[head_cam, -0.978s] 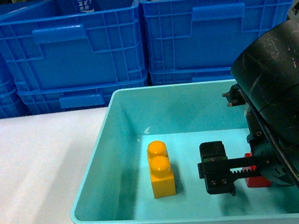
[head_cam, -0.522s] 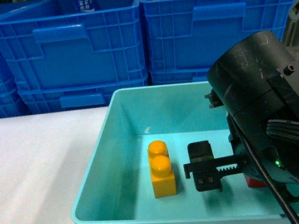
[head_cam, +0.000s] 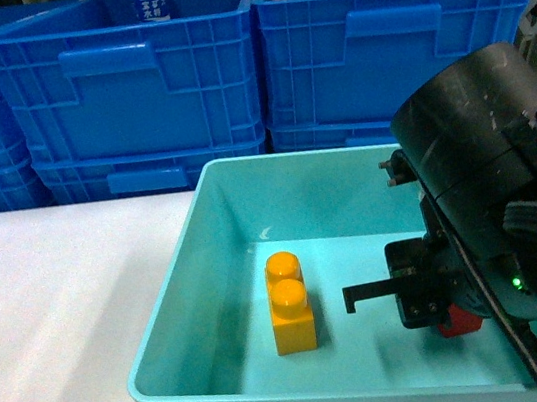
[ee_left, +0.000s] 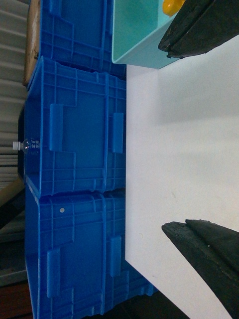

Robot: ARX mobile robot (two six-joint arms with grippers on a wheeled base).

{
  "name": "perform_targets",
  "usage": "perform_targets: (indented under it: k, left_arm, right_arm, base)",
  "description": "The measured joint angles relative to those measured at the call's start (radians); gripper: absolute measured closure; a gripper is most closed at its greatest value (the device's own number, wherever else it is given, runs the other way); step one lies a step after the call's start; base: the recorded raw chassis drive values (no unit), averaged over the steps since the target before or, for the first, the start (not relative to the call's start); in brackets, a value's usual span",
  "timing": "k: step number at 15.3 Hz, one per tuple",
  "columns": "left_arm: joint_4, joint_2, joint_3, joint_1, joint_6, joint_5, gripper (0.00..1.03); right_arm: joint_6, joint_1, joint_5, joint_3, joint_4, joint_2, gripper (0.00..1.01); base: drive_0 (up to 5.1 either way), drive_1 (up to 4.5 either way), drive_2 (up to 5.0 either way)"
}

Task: Pick red block from blue box to shelf

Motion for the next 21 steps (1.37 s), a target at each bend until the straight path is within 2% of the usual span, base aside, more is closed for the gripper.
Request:
perform_targets:
  k: [3,5,6,7,8,9,10,11,12,14,15,16,17,18,19,21]
  left_arm:
    - [0.0,0.0,0.0,0.0,0.0,0.0,0.05]
    - [0.0,0.0,0.0,0.0,0.0,0.0,0.05]
    - [0.0,0.0,0.0,0.0,0.0,0.0,0.05]
    - [0.0,0.0,0.0,0.0,0.0,0.0,0.05]
    - [0.0,0.0,0.0,0.0,0.0,0.0,0.05]
    - [0.0,0.0,0.0,0.0,0.0,0.0,0.05]
    - [0.0,0.0,0.0,0.0,0.0,0.0,0.05]
    - [0.0,0.0,0.0,0.0,0.0,0.0,0.05]
    - [0.0,0.0,0.0,0.0,0.0,0.0,0.05]
    - [0.0,0.0,0.0,0.0,0.0,0.0,0.05]
    - [0.0,0.0,0.0,0.0,0.0,0.0,0.05]
    - [0.0,0.0,0.0,0.0,0.0,0.0,0.05]
    - [0.0,0.0,0.0,0.0,0.0,0.0,0.05]
    - [0.0,0.0,0.0,0.0,0.0,0.0,0.05]
    - [0.0,0.0,0.0,0.0,0.0,0.0,0.05]
    - [0.0,0.0,0.0,0.0,0.0,0.0,0.05]
  right_arm:
    - [-0.019,-0.027,-0.037,-0.012,-0.003,-0.101,0.72]
    - [-0.03,-0.047,-0.117,-0.013,-0.018,-0.249,0.72]
    - [-0.049,-0.06,-0.161,-0.015,-0.043,-0.335,0.72]
    - [-0.081,-0.097,-0.211,-0.039,-0.075,-0.455,0.72]
    - [-0.112,-0.134,-0.231,-0.077,-0.081,-0.549,0.72]
    - [-0.223,-0.211,-0.252,-0.224,-0.121,-0.808,0.72]
    - [-0.309,-0.23,-0.228,-0.372,-0.163,-1.053,0.72]
    - [-0.329,-0.244,-0.208,-0.418,-0.162,-1.136,0.72]
    - [-0.335,-0.278,-0.198,-0.439,-0.161,-1.176,0.72]
    - [-0.348,-0.378,-0.215,-0.459,-0.124,-1.186,0.72]
    - [-0.353,-0.443,-0.241,-0.462,-0.098,-1.173,0.72]
    - [-0.355,-0.486,-0.257,-0.462,-0.082,-1.165,0.73]
    - [-0.36,-0.556,-0.286,-0.463,-0.078,-1.16,0.73]
    - [-0.362,-0.577,-0.296,-0.465,-0.08,-1.166,0.73]
    - [-0.362,-0.577,-0.309,-0.471,-0.092,-1.186,0.73]
    - [-0.365,-0.544,-0.314,-0.491,-0.13,-1.239,0.73]
  base:
    - [0.0,0.0,0.0]
    - [0.0,0.0,0.0]
    - [0.0,0.0,0.0]
    - [0.0,0.0,0.0]
    - [0.0,0.0,0.0]
    - [0.0,0.0,0.0]
    - [0.0,0.0,0.0]
    - [0.0,0.0,0.0]
    - [0.0,0.0,0.0]
    - [0.0,0.0,0.0]
    - [0.0,0.0,0.0]
    - [0.0,0.0,0.0]
    - [0.0,0.0,0.0]
    - [0.0,0.0,0.0]
    - [0.0,0.0,0.0]
    - [0.0,0.0,0.0]
